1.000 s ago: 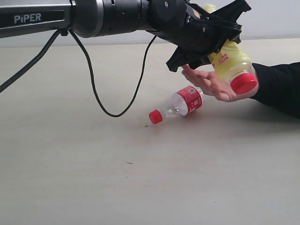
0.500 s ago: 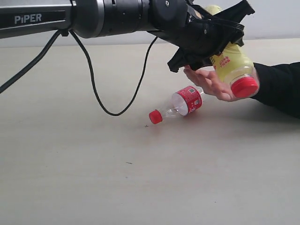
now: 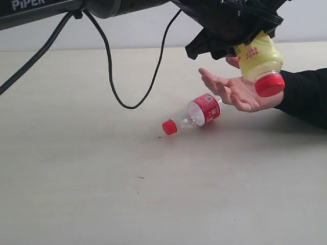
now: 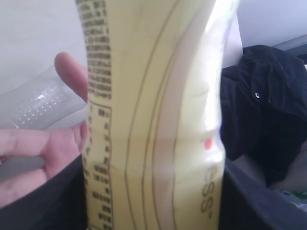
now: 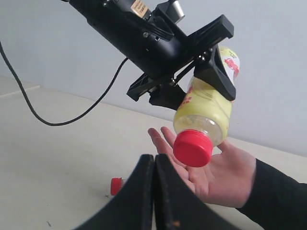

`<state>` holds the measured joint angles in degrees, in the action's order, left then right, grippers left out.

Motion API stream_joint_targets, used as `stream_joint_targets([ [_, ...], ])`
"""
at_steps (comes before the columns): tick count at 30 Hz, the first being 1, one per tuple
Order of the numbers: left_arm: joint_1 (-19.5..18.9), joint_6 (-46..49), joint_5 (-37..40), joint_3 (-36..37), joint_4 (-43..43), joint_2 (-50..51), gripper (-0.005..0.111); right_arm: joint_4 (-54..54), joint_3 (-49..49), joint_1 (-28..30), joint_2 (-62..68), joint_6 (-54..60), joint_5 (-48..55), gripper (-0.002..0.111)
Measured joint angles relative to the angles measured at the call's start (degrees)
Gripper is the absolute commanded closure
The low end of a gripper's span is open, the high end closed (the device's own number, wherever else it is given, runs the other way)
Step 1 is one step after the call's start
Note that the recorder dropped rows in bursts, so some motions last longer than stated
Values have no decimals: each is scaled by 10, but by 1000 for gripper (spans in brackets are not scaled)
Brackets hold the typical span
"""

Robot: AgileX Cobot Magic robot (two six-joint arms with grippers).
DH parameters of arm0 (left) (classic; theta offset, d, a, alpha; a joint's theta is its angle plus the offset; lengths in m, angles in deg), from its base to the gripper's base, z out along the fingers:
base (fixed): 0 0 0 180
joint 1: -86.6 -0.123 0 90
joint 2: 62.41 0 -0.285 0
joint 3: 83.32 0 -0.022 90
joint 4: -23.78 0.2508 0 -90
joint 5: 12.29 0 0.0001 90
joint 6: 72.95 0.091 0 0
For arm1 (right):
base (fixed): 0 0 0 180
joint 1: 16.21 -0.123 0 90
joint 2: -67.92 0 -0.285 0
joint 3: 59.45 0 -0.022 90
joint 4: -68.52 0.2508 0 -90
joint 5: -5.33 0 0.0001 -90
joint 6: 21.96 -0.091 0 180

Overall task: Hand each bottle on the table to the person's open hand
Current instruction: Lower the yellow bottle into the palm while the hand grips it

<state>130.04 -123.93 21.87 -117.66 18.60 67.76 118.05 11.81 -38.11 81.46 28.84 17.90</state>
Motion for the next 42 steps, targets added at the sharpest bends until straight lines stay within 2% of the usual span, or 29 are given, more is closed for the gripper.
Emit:
stream_joint_targets([
  [11,4,21,18,-1,-55,9,107,0,0,0,0,0,0,108],
  [28,15,-61,47,-1,-10,33,107,0,0,0,0,0,-3,108],
  [42,15,-62,0,-1,-4,61,107,0,0,0,0,0,-4,108],
])
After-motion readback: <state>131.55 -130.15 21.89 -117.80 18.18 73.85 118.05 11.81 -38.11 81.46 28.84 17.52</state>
